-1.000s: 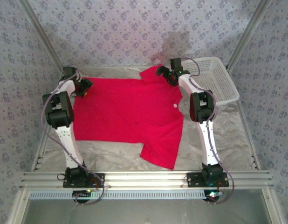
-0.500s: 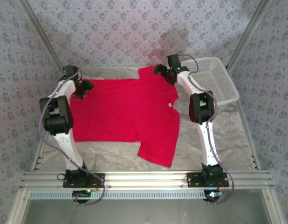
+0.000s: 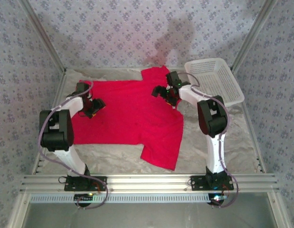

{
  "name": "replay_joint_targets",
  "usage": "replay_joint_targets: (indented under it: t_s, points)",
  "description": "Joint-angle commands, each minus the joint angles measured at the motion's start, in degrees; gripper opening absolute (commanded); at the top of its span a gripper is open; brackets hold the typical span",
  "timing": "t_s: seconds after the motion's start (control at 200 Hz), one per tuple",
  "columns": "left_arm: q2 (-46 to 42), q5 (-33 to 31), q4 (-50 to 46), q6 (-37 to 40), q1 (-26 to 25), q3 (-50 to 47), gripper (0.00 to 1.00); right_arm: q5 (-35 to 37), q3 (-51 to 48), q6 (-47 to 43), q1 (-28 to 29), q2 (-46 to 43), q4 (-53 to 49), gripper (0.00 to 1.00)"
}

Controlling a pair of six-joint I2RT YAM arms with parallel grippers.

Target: Fold the inside-out t-shirt

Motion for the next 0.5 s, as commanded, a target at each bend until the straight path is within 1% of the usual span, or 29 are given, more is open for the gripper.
replay_joint_targets:
  t_s: [0.0, 0.05, 0.12, 0.215, 0.255, 0.285, 0.37, 0.43, 0.495]
  points:
    - [4.8, -0.2, 2.4, -0.1, 0.0, 3.1, 0.68, 3.7, 0.5, 1.0, -2.8, 2.6, -1.2, 1.00]
    - [7.5, -0.3, 3.0, -0.1, -0.1, 5.1, 0.69, 4.9, 1.8, -0.3, -3.6, 3.7, -2.0, 1.00]
    - [10.3, -0.4, 4.3, -0.2, -0.4, 7.1, 0.74, 7.1, 4.8, -2.2, -4.4, 5.6, -3.5, 1.00]
    - [11.1, -1.4, 4.3, -0.6, -0.6, 8.8, 0.79, 8.0, 9.2, -4.0, -5.4, 8.1, -6.1, 1.00]
    - [10.2, -2.5, 4.2, -0.7, -0.6, 8.9, 0.81, 7.8, 10.6, -4.0, -5.7, 8.3, -6.8, 1.00]
    - [9.2, -3.4, 3.9, -0.7, -0.5, 8.9, 0.81, 7.2, 11.4, -6.2, -5.8, 8.2, -7.3, 1.00]
    - [4.8, -5.7, 0.5, -0.6, -0.1, 8.7, 0.80, 5.6, 11.9, -7.6, -5.7, 5.4, -8.5, 1.00]
    - [0.6, -7.8, -2.5, -0.5, 0.4, 7.8, 0.78, 4.6, 10.9, -8.4, -5.2, 1.8, -9.1, 1.00]
    - [-4.0, -10.4, -7.7, -0.1, 1.4, 6.4, 0.73, 3.3, 8.8, -9.3, -4.3, -2.9, -10.0, 1.00]
